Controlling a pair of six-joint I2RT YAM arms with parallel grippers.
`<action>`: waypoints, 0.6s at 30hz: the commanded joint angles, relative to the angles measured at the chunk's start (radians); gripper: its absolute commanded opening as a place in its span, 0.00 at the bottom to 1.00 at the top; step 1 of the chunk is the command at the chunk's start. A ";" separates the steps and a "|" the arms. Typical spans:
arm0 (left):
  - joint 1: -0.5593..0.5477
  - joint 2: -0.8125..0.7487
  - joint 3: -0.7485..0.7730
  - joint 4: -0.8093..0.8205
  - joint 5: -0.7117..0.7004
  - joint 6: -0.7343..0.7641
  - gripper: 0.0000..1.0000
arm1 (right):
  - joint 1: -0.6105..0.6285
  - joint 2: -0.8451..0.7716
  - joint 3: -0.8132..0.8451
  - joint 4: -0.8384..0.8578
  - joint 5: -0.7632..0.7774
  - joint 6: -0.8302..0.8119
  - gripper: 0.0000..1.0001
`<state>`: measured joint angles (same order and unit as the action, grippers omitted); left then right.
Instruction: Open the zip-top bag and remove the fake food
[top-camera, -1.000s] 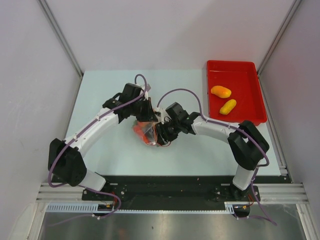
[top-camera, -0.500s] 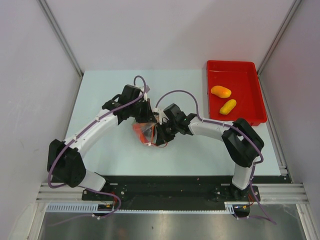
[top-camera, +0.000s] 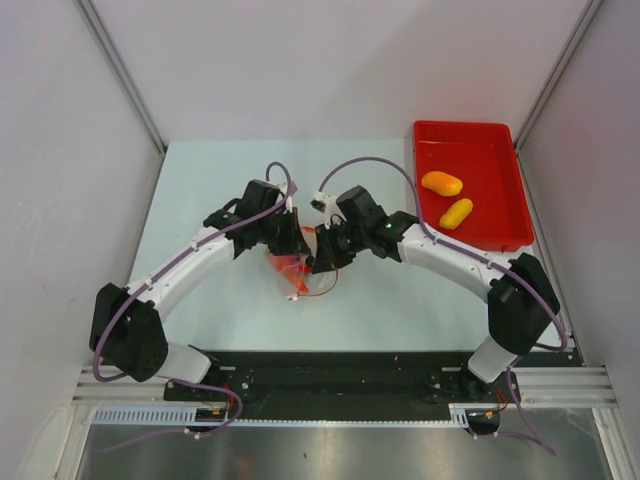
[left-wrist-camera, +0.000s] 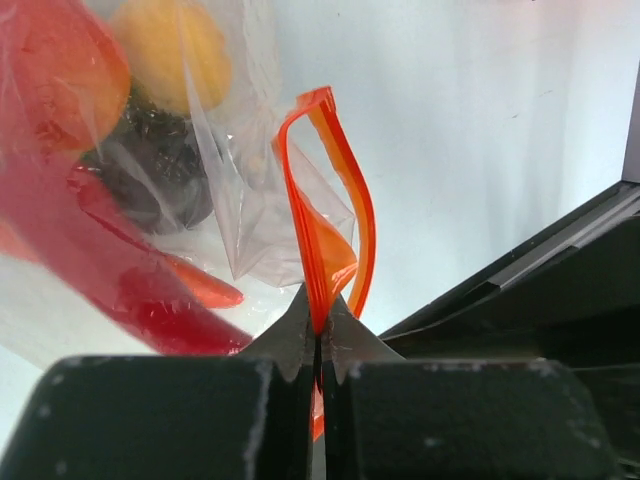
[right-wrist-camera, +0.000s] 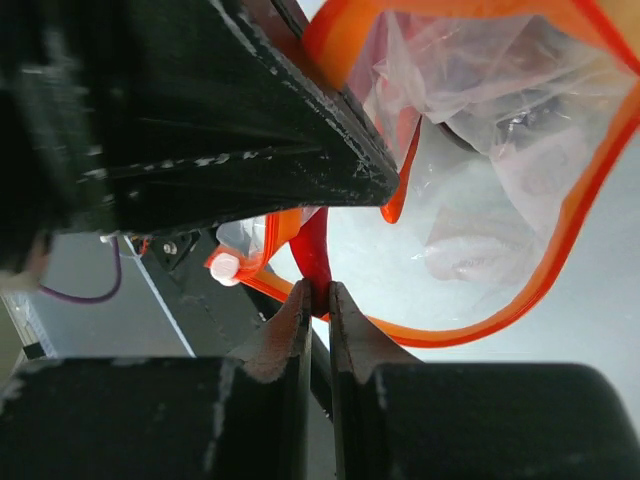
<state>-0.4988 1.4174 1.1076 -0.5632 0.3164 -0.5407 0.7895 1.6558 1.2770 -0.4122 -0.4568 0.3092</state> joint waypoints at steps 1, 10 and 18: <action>0.002 -0.067 0.009 0.013 -0.026 0.007 0.00 | -0.013 -0.068 0.064 -0.072 0.033 0.005 0.00; 0.048 -0.106 0.028 -0.017 -0.045 0.021 0.00 | -0.021 -0.188 0.007 -0.203 0.058 -0.035 0.00; 0.060 -0.083 0.015 0.005 -0.054 0.005 0.00 | -0.024 -0.408 -0.093 -0.312 0.113 -0.004 0.00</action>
<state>-0.4442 1.3445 1.1080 -0.5800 0.2794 -0.5388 0.7704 1.3640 1.2072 -0.6468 -0.3901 0.2955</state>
